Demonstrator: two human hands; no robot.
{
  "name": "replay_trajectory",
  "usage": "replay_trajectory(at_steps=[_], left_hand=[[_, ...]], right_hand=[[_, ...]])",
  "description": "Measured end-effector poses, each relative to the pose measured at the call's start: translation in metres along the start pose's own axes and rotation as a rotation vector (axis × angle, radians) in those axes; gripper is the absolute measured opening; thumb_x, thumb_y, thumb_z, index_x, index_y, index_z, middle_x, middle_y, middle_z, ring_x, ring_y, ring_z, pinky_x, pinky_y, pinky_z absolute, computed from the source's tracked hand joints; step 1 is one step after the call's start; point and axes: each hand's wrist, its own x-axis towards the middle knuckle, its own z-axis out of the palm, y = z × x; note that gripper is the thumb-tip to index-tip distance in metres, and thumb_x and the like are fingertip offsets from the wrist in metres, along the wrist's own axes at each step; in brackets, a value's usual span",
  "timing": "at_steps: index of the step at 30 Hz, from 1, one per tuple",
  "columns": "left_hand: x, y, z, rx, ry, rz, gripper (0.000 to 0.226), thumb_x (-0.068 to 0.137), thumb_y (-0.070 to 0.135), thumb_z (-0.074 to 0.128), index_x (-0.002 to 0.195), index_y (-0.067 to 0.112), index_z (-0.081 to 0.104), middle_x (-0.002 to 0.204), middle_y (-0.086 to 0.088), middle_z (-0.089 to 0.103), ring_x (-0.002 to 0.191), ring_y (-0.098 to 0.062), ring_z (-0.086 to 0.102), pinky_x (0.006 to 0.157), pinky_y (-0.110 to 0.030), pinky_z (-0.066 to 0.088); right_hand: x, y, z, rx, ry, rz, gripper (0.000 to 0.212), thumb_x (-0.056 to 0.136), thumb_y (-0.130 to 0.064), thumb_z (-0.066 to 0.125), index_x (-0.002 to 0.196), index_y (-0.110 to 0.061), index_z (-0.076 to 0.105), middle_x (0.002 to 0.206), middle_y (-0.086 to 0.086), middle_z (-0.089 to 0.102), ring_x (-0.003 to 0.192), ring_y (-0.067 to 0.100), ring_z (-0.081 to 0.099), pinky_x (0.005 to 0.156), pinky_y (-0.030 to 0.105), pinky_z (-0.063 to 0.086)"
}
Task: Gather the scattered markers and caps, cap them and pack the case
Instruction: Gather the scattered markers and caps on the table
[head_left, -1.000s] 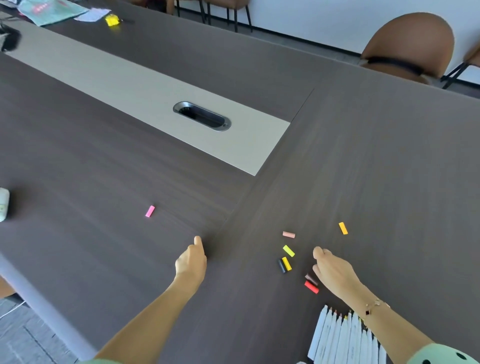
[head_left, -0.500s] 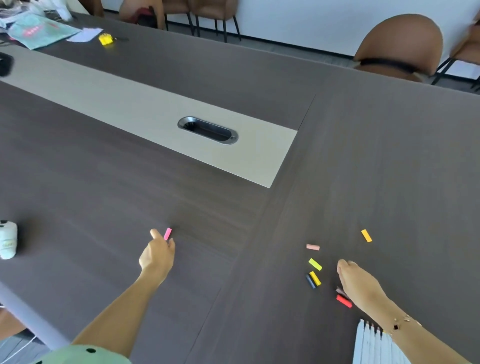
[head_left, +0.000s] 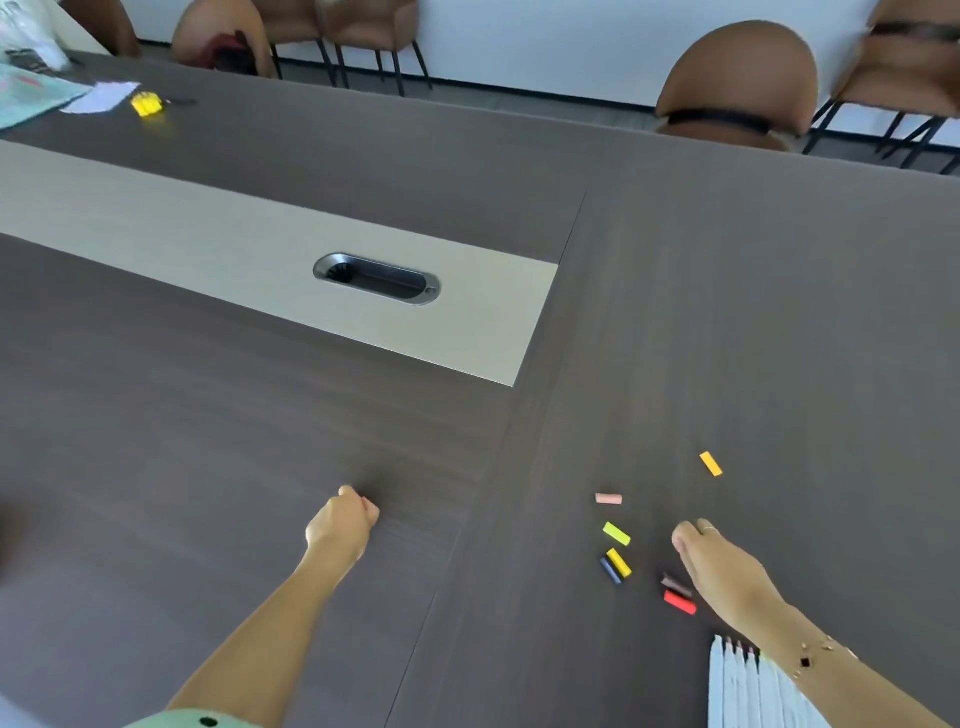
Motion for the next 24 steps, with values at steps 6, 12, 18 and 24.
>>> replay_trajectory(at_steps=[6, 12, 18, 24], left_hand=[[-0.024, 0.045, 0.003, -0.115, -0.047, 0.058, 0.015, 0.082, 0.005, 0.039, 0.072, 0.014, 0.032, 0.059, 0.000, 0.036, 0.047, -0.018, 0.026, 0.047, -0.022, 0.021], [-0.051, 0.079, 0.003, -0.256, -0.023, 0.115, 0.031, 0.093, 0.022, 0.038, 0.065, 0.015, 0.026, 0.058, 0.001, 0.033, 0.050, -0.019, 0.025, 0.048, -0.025, 0.021], [-0.080, 0.106, 0.014, -0.336, -0.058, 0.119, 0.031, 0.093, 0.020, 0.039, 0.067, 0.016, 0.025, 0.059, 0.003, 0.029, 0.053, -0.019, 0.021, 0.047, -0.025, 0.019], [-0.112, 0.128, 0.044, -0.397, -0.230, 0.128, 0.027, 0.090, 0.020, 0.015, 0.070, 0.030, 0.031, 0.056, 0.013, 0.028, 0.046, -0.013, 0.015, 0.057, -0.014, 0.020]], right_hand=[[-0.005, 0.008, -0.004, 0.150, 0.113, -0.039, 0.003, 0.098, -0.021, 0.046, 0.100, -0.024, 0.046, 0.074, -0.016, 0.032, 0.070, 0.013, 0.040, 0.040, 0.016, 0.040], [-0.008, 0.010, 0.002, -0.126, 0.025, -0.208, 0.041, 0.091, -0.051, 0.052, 0.107, -0.015, 0.044, 0.106, 0.000, 0.050, 0.068, 0.013, 0.055, 0.061, 0.015, 0.043], [-0.010, 0.009, 0.017, -0.369, 0.083, -0.364, 0.052, 0.100, -0.046, 0.034, 0.135, -0.008, 0.035, 0.127, 0.008, 0.050, 0.093, 0.019, 0.067, 0.077, 0.026, 0.055], [-0.009, 0.004, 0.017, -0.402, 0.110, -0.341, 0.041, 0.099, -0.025, 0.037, 0.133, -0.002, 0.036, 0.134, 0.013, 0.048, 0.086, 0.021, 0.069, 0.065, 0.026, 0.049]])
